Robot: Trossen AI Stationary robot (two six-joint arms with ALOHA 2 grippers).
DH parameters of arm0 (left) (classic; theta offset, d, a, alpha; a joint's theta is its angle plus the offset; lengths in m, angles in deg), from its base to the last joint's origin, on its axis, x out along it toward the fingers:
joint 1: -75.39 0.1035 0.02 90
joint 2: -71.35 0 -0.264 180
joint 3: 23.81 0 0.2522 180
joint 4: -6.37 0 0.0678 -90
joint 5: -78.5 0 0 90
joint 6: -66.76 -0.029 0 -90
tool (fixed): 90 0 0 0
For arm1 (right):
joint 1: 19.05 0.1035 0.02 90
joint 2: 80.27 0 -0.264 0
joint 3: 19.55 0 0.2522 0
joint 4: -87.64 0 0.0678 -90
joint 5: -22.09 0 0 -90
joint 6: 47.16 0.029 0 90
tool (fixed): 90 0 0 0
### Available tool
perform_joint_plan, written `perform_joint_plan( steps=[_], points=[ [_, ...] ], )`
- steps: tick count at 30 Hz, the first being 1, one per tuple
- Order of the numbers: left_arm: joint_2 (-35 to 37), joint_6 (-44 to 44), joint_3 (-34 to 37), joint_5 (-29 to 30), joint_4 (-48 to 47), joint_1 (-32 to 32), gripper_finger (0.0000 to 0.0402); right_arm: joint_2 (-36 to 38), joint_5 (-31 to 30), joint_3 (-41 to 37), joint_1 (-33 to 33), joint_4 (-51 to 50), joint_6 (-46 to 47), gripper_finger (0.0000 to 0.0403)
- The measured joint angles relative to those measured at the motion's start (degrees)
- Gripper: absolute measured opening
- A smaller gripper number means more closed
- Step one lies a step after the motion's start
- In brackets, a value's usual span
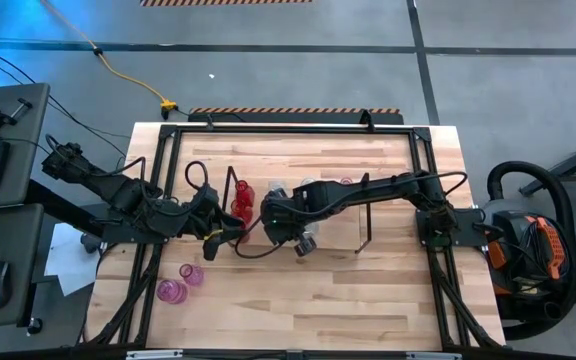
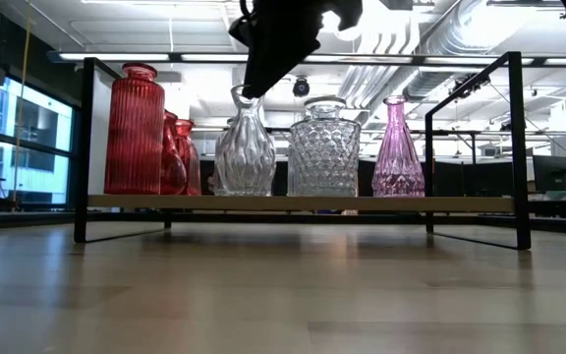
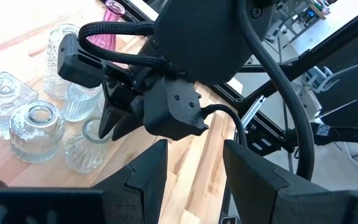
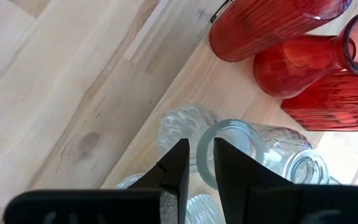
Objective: Sort vases onto shelf
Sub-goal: Put the transparent vase aligned with the other transparent vase on the shelf, then put the pink transparent vase aligned with the other pink vase on the shelf
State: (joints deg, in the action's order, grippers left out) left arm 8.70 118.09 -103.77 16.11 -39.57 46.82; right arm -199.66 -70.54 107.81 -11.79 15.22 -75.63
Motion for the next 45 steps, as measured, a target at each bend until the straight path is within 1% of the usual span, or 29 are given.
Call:
perform_joint_plan(
  steps=[7, 17, 32, 37, 42, 45],
  points=[
    [0.0, -0.2, 0.0, 0.0, 0.1, 0.0, 0.0147, 0.0, -0.6, 0.0, 0.0, 0.0, 0.2, 0.0053],
    [0.0, -0.5, 0.0, 0.0, 0.8, 0.0, 0.0147, 0.0, -0.7, 0.0, -0.1, 1.0, 3.0, 0.0053],
    [0.0, -0.6, 0.0, 0.0, 1.8, 0.0, 0.0147, 0.0, 0.7, 0.0, -0.1, 1.6, 4.3, 0.0054],
    [0.0, -0.5, 0.0, 0.0, 2.0, 0.0, 0.0147, 0.0, 0.9, 0.0, -0.1, 1.6, 5.1, 0.0069],
    [0.0, -0.5, 0.0, 0.0, 2.1, 0.0, 0.0147, 0.0, -1.4, 0.0, -0.1, 1.4, 5.5, 0.0085],
    [0.0, -0.5, 0.0, 0.0, 2.1, 0.0, 0.0147, 0.0, -1.4, 0.0, -0.1, 1.4, 5.6, 0.0090]
  ],
)
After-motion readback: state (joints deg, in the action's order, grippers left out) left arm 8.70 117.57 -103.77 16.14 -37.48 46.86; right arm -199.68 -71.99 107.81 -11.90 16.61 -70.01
